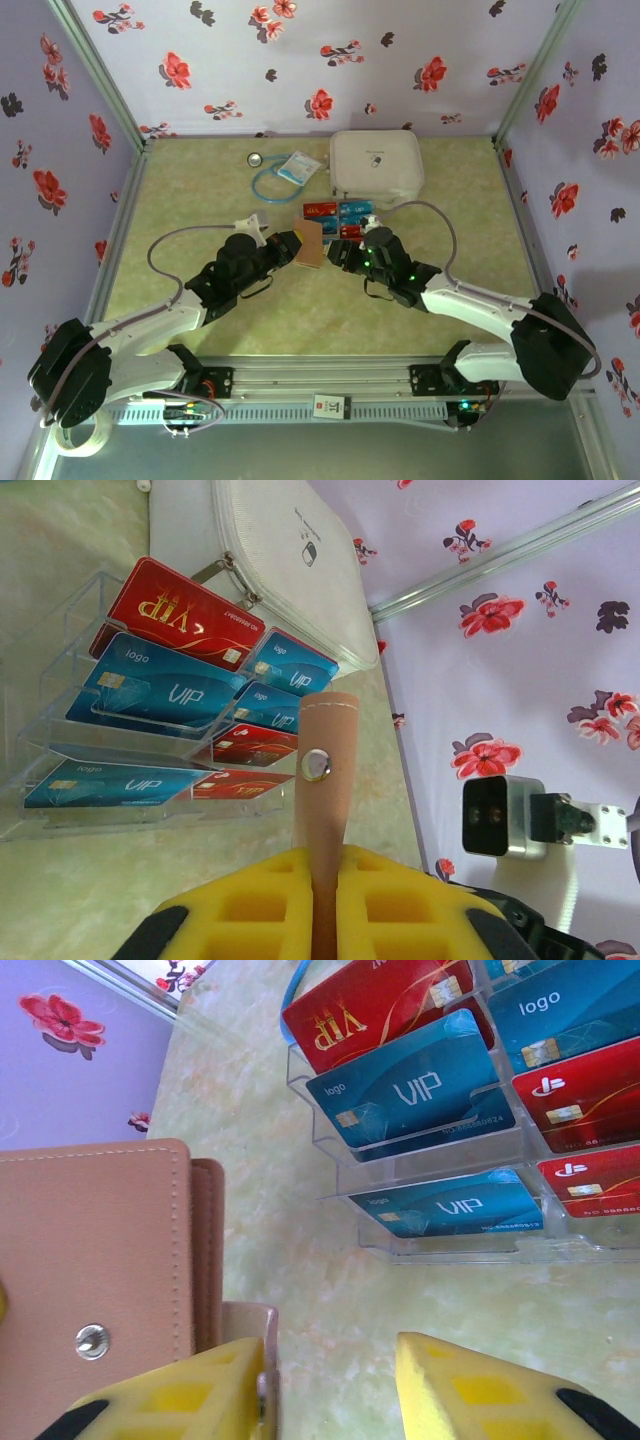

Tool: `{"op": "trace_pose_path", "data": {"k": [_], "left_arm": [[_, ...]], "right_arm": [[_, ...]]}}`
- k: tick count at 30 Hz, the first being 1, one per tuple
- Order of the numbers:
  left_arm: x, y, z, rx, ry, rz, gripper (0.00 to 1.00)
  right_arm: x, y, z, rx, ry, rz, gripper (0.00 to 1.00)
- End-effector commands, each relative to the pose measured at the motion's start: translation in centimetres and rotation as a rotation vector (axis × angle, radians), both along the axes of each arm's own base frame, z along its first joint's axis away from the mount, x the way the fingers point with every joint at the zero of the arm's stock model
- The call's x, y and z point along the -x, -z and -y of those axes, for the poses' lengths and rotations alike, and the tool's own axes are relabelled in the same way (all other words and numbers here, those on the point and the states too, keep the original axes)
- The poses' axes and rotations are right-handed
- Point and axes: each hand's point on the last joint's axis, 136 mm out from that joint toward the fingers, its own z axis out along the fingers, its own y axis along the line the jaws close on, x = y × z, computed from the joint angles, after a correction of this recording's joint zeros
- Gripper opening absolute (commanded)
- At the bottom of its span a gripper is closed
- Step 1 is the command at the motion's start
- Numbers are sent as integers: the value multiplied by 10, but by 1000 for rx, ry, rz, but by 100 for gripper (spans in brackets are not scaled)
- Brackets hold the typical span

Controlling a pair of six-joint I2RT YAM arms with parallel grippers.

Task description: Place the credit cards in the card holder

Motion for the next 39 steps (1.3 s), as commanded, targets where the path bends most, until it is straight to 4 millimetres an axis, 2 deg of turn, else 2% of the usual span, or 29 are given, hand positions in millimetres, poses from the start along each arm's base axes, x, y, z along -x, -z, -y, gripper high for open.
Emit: {"op": "trace_pose_path", "data": {"k": [1, 5, 9, 14, 17, 19, 22, 24, 27, 39], "left_arm": [[1, -15, 6, 49, 21, 37, 0], [1, -14, 6, 51, 21, 34, 0], [1, -12, 7, 54, 22, 31, 0], [2, -9, 6, 52, 24, 28, 0], [2, -6, 6, 48, 24, 23, 0], [2, -3, 6, 39, 25, 23, 0], [3, 4, 5, 22, 27, 19, 17], [4, 10, 4, 11, 27, 11, 32], [5, 18, 3, 2, 28, 3, 42], [7, 38, 0, 0, 28, 3, 64]], "right_arm": [[-6, -6, -5, -40, 5, 9, 38], [-6, -7, -13, -63, -22, 12, 38], [-4, -10, -17, -105, -49, 18, 32], [-3, -16, -16, -167, -63, 32, 16], [-1, -21, -15, -185, -77, 41, 3], [0, -25, -15, -190, -85, 48, 0], [4, -32, -14, -195, -99, 59, 0], [6, -38, -14, -202, -112, 65, 0], [10, -47, -14, -208, -130, 72, 0], [14, -61, -16, -218, -157, 78, 0]]}}
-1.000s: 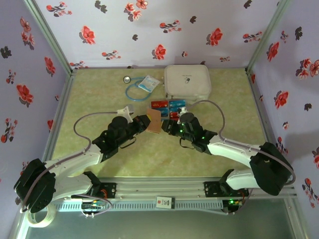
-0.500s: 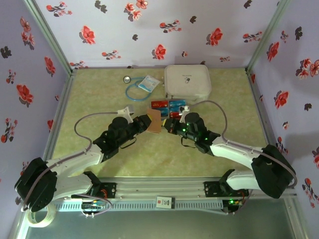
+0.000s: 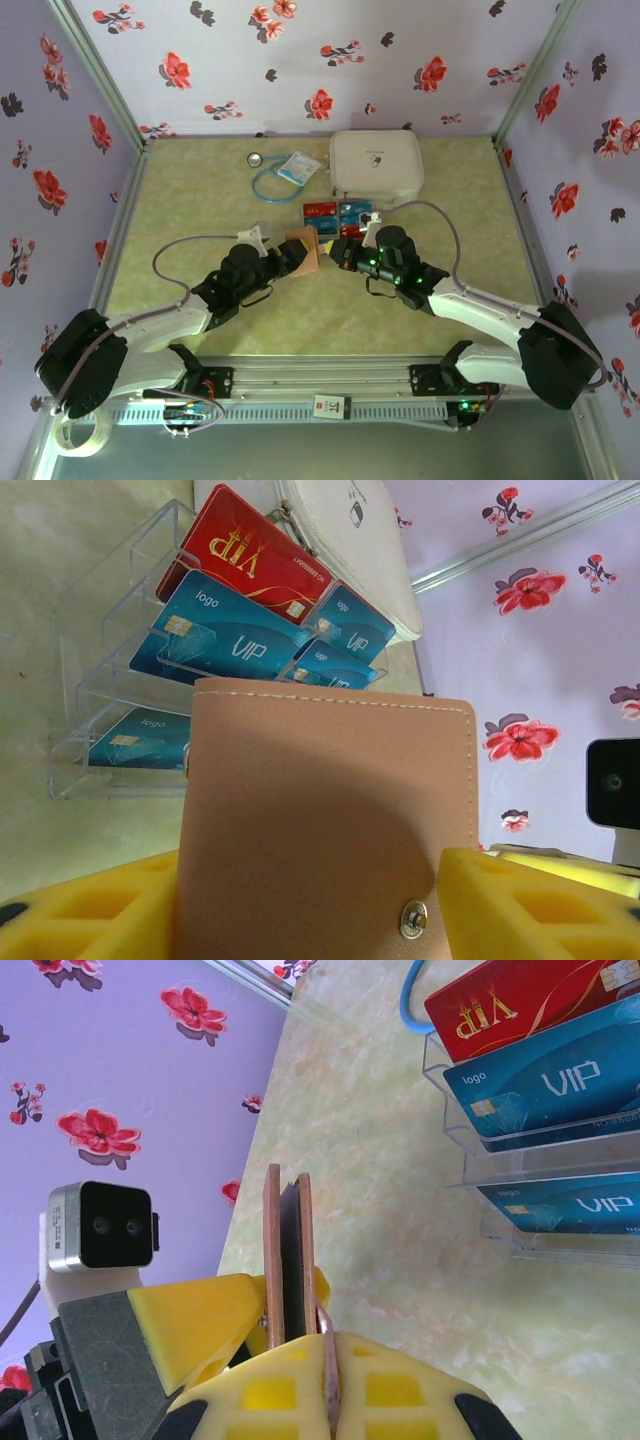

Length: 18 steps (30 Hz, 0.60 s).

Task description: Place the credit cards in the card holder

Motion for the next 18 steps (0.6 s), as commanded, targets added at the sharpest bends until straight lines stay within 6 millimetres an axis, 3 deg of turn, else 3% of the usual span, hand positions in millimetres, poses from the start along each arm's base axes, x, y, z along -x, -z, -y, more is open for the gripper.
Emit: {"op": "trace_pose_path", "data": {"k": [1, 18], "left_arm": [[0, -4, 2, 28, 12, 39, 65], [5, -9, 1, 113, 37, 115, 75]], "right_arm": [[0, -26, -3, -34, -22, 50, 0], [1, -27, -3, -21, -25, 44, 0]]}}
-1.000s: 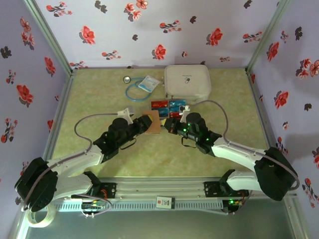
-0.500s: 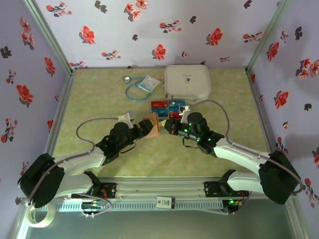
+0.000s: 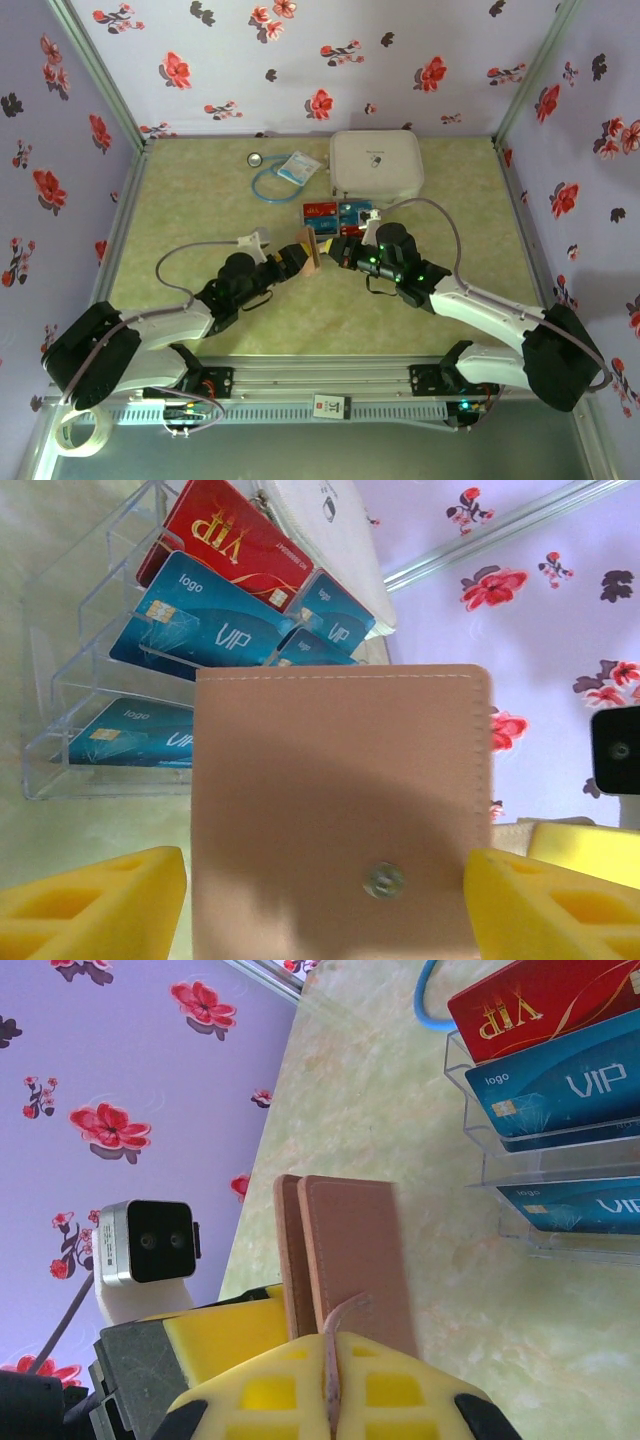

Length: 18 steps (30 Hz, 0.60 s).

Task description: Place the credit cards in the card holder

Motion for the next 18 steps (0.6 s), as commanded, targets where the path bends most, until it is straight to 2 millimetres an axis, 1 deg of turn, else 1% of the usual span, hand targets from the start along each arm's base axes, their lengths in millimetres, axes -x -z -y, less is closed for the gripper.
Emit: {"op": "trace_pose_path", "data": {"k": [1, 2, 3, 6, 9, 11, 14, 18], "left_arm": [[-1, -18, 0, 54, 5, 70, 76], [-2, -21, -1, 60, 2, 77, 76], [1, -12, -5, 46, 1, 67, 76], [1, -7, -6, 25, -1, 52, 75], [1, -3, -7, 17, -2, 50, 67], [2, 1, -8, 12, -2, 43, 64], [3, 8, -10, -2, -8, 32, 65], [3, 19, -20, -47, -34, 22, 66]], "right_arm": [[-1, -17, -1, -16, -7, 45, 0], [-1, -17, -1, -14, -6, 45, 0], [-1, -17, 0, -14, -5, 46, 0], [0, -16, 1, -10, -3, 42, 0], [0, -14, 2, -8, 0, 42, 0], [0, -13, 4, -8, 7, 42, 0], [2, -12, 5, -8, 7, 42, 0], [3, -15, 7, -14, 11, 48, 0]]}}
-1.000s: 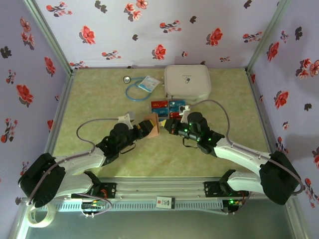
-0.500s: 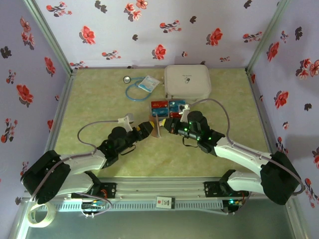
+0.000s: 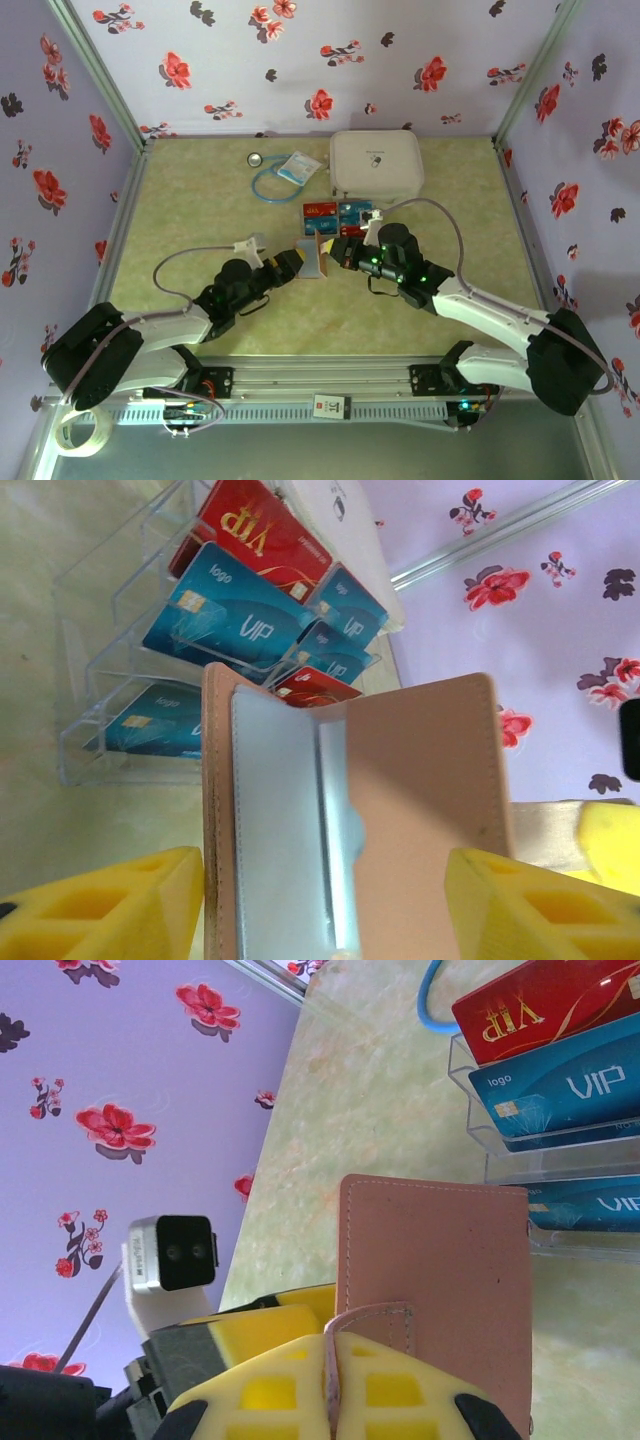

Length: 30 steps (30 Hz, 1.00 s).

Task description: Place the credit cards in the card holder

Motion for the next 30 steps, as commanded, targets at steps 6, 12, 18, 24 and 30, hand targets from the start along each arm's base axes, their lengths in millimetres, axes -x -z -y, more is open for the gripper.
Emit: {"op": "trace_pose_path", "data": {"k": [6, 12, 18, 24, 30], "left_arm": [[0, 13, -21, -98, -37, 13, 64], [5, 26, -28, -149, -38, -22, 63], [7, 46, -36, -216, -54, -74, 68], [8, 54, -40, -263, -55, -96, 70], [9, 64, -42, -307, -51, -121, 72]], "right_arm": [[2, -4, 5, -10, 8, 32, 0], [2, 4, 4, -26, 7, 15, 0], [4, 1, 1, -50, -5, 12, 0], [6, 8, 1, -92, 0, -10, 0], [7, 23, -3, -168, -3, -50, 0]]}}
